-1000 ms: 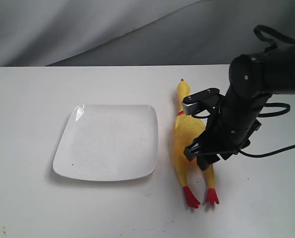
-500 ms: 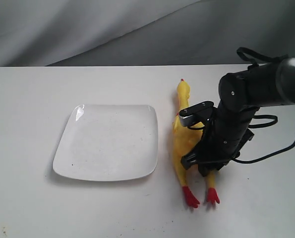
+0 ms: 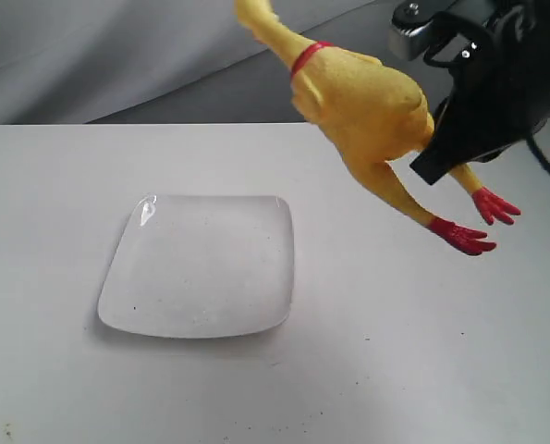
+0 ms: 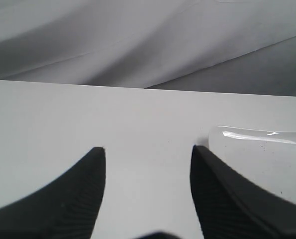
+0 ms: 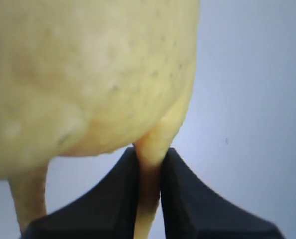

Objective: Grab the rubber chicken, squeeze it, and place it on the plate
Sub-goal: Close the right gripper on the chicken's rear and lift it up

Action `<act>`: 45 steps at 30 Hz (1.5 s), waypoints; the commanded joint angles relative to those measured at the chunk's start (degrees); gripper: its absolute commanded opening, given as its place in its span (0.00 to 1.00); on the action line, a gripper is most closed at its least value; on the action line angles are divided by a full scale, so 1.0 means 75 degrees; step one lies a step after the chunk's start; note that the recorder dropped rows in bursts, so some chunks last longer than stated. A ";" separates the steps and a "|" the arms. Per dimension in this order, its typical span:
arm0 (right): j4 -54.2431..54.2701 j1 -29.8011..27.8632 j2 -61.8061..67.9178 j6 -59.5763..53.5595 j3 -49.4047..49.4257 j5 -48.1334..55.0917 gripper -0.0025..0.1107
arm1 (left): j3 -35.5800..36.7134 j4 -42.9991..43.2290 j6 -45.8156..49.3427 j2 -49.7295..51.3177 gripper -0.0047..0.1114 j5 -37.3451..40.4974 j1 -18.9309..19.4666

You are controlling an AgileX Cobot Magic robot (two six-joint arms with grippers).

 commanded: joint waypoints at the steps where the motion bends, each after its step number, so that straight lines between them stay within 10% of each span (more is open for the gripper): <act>1: 0.1716 -0.0009 -0.0674 -0.2213 -0.0072 0.0416 0.02 | 0.0029 -0.0046 -0.0007 -0.0022 0.47 -0.0013 0.0015; 17: 0.1792 0.1445 -0.0709 -0.2981 0.0108 0.0443 0.02 | 0.0029 -0.0017 0.0004 -0.0022 0.47 -0.0027 0.0015; 34: 0.2008 0.1445 -0.0709 -0.2947 0.0138 0.0365 0.02 | 0.0029 0.0367 0.0133 -0.0022 0.47 -0.4138 0.0015; 39: 0.2189 0.1445 -0.0709 -0.2947 0.0138 0.0306 0.02 | 0.0029 0.0578 -0.1986 -0.0022 0.47 -0.5281 0.0015; 45: 0.2389 0.1445 -0.0709 -0.2947 0.0138 0.0306 0.02 | 0.0029 0.3367 -0.4233 -0.0022 0.51 -0.6376 0.0015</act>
